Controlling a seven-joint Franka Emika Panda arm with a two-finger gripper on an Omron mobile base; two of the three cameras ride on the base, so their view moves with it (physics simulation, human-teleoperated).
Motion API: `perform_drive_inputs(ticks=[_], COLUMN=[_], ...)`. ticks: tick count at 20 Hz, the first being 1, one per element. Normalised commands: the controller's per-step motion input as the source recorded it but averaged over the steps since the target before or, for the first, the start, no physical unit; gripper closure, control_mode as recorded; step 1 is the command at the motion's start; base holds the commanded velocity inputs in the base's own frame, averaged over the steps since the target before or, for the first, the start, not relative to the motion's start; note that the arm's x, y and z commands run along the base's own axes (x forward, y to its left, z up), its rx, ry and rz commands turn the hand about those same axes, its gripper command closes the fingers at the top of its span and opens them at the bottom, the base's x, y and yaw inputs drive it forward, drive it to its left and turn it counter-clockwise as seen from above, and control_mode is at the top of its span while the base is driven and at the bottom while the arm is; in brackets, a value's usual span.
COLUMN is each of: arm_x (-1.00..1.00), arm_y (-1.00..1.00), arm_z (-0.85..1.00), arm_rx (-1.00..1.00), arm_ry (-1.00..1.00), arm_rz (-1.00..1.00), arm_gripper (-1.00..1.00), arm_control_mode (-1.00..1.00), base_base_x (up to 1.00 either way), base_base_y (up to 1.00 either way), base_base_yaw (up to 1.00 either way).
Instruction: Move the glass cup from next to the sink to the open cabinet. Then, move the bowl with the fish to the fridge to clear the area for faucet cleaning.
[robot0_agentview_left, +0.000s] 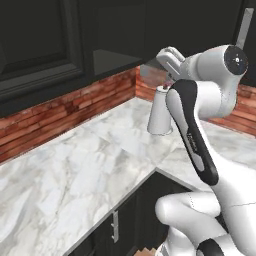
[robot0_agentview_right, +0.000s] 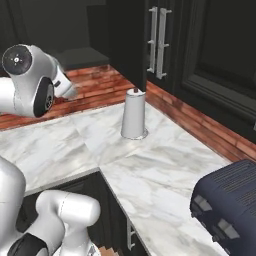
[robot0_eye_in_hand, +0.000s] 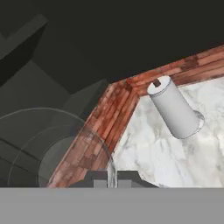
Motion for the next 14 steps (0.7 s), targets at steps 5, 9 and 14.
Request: perform_drive_inputs(ticks=[5, 9, 14], arm_x=[0.5, 0.62, 0.92], arm_y=[-0.17, 0.0, 0.15], arm_z=[0.2, 0.47, 0.08], arm_rx=[0.07, 0.0, 0.0], arm_ry=[0.06, 0.17, 0.07], arm_rz=[-0.01, -0.02, 0.0], arm_gripper=[1.0, 1.0, 1.0], arm_control_mode=[-1.0, -1.0, -1.0], base_base_x=[0.0, 0.0, 0.0], base_base_y=[0.0, 0.0, 0.0], base_base_yaw=[0.0, 0.0, 0.0])
